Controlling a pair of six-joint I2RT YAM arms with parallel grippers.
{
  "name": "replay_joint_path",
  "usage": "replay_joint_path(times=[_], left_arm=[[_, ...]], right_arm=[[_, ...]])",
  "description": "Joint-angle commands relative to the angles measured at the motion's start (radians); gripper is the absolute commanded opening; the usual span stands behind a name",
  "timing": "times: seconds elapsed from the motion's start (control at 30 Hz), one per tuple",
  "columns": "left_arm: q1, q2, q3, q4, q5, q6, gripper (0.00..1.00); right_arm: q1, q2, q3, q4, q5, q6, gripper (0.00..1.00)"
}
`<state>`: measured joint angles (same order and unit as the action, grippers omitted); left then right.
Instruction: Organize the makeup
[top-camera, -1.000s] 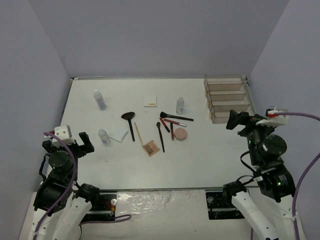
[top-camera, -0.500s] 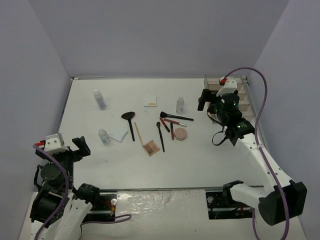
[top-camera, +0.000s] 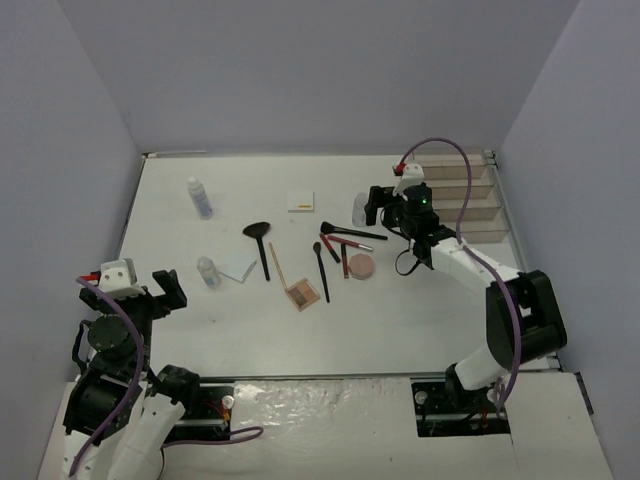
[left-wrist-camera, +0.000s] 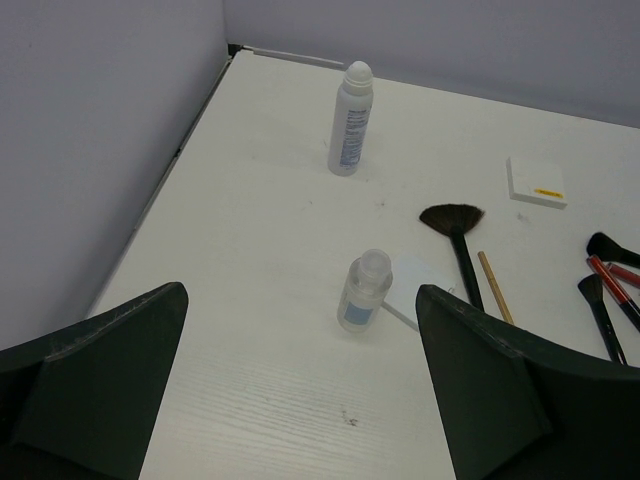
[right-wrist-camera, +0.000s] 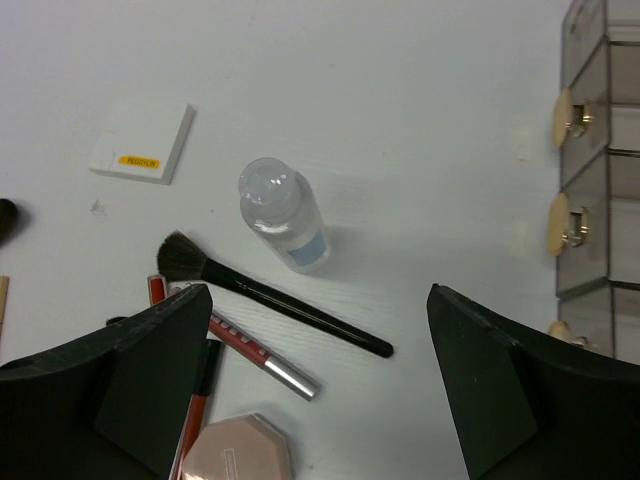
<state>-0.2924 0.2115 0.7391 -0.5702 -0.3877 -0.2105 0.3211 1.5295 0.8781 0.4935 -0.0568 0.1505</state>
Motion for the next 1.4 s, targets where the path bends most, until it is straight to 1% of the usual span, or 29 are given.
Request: replay_joint_path(times=[0.0, 0.13, 0.3, 0.33, 0.5, 0.57, 0.63, 0.7, 0.73, 0.77, 0.9, 1.03, 1.07, 1.17, 1.37], left_arm=[[0.007, 0.015, 0.004, 0.064, 0.021, 0.002, 0.97], [0.006, 0.008, 0.002, 0.068, 0.029, 0.006, 0.97], [0.006, 0.001, -0.001, 0.072, 0.039, 0.006, 0.97], [0.006, 0.0, -0.001, 0.072, 0.039, 0.006, 0.97], [0.006, -0.01, -0.005, 0.076, 0.051, 0.011, 0.97], [0.006, -0.016, -0.007, 0.08, 0.052, 0.012, 0.97], [0.006, -0.017, -0.007, 0.081, 0.052, 0.013, 0.97], [0.006, -0.017, -0.007, 0.081, 0.053, 0.013, 0.97], [0.006, -0.017, -0.008, 0.081, 0.055, 0.013, 0.97], [0.006, -0.018, -0.009, 0.082, 0.059, 0.013, 0.97], [0.006, -0.02, -0.009, 0.082, 0.06, 0.013, 0.97], [0.006, -0.02, -0.01, 0.084, 0.059, 0.014, 0.97], [0.006, -0.021, -0.01, 0.084, 0.059, 0.013, 0.97], [0.004, -0.021, -0.009, 0.084, 0.061, 0.011, 0.97], [0.005, -0.018, -0.01, 0.086, 0.068, 0.01, 0.97]], right_arm=[[0.015, 0.127, 0.143, 0.171, -0.07, -0.058, 0.78], [0.029, 0.23, 0.2, 0.214, -0.069, -0.093, 0.71], [0.038, 0.321, 0.277, 0.205, -0.071, -0.109, 0.65], [0.04, 0.332, 0.279, 0.2, -0.069, -0.109, 0.65], [0.054, 0.337, 0.279, 0.208, -0.05, -0.117, 0.54], [0.062, 0.329, 0.261, 0.22, -0.027, -0.124, 0.45], [0.064, 0.317, 0.253, 0.22, -0.009, -0.129, 0.29], [0.062, 0.302, 0.266, 0.193, 0.007, -0.135, 0.1], [0.062, 0.296, 0.286, 0.171, 0.009, -0.138, 0.05], [0.061, 0.291, 0.308, 0.15, 0.01, -0.139, 0.01], [0.038, 0.281, 0.442, 0.055, 0.036, -0.197, 0.0], [-0.062, 0.296, 0.611, -0.026, 0.098, -0.216, 0.0], [-0.108, 0.299, 0.653, -0.038, 0.1, -0.203, 0.0], [-0.206, 0.323, 0.743, -0.05, 0.109, -0.186, 0.0], [-0.336, 0.429, 0.889, -0.094, 0.094, -0.187, 0.0]])
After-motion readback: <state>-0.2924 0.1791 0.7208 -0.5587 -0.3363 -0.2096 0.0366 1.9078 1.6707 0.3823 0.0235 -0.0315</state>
